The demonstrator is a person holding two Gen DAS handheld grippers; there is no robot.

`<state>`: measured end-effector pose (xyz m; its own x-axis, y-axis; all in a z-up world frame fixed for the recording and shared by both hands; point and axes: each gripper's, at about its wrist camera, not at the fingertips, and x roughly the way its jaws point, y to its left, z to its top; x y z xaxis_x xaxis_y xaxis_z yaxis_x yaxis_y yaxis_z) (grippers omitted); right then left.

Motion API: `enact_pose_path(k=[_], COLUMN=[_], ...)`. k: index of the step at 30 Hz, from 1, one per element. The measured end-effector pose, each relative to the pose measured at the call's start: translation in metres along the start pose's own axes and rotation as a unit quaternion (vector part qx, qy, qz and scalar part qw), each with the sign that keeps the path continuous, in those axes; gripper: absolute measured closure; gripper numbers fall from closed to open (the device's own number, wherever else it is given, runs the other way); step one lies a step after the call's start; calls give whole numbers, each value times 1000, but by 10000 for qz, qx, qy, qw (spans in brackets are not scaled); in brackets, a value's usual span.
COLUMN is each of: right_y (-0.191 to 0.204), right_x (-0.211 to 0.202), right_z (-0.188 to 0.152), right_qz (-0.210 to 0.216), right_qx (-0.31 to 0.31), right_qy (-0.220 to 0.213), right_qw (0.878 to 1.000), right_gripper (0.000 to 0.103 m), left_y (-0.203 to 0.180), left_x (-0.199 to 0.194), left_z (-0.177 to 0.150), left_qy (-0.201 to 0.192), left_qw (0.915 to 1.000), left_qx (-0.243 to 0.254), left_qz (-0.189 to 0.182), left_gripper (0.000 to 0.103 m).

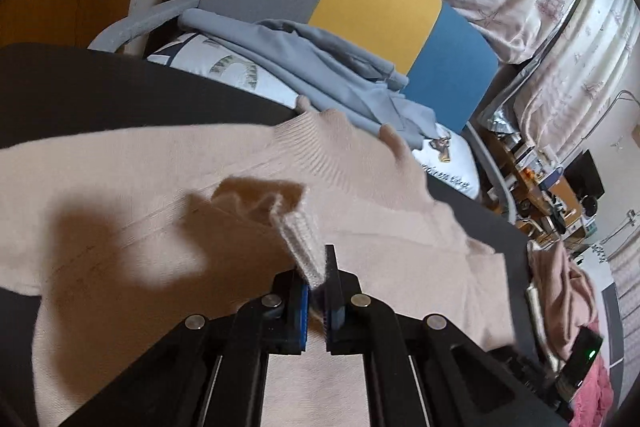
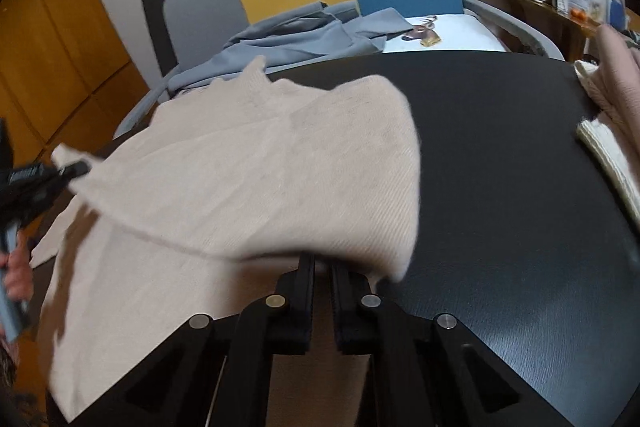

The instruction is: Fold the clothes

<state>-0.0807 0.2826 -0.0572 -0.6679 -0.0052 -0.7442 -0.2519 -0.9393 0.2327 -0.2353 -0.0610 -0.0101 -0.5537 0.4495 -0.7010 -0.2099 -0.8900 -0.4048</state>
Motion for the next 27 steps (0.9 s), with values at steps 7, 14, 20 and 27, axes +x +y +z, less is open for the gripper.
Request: enact_pose_path(k=[7,14,20,27], right_y=[-34,-4,11,11], right_x=[0,-39,-38,61], right_z=[2,-5,39,87], right_qz=[-339,236,-132,-925], right_qx=[740,-261,-698,-1108], right_qy=[-91,133,-229,399], right_qw=[9966,9993,9972,9887], right_gripper=[103,92,92,92], left_y=[2,1,11,19], left_x=[16,2,14,12], left_z=[-33,-36,-41,-46], left_qy=[-228,-470,-170,-262], left_qw=[9903,9880,9907,9915], left_qx=[866,1148,978,805], left_qz=[1064,922,933,990], left_gripper=[99,98,95,94])
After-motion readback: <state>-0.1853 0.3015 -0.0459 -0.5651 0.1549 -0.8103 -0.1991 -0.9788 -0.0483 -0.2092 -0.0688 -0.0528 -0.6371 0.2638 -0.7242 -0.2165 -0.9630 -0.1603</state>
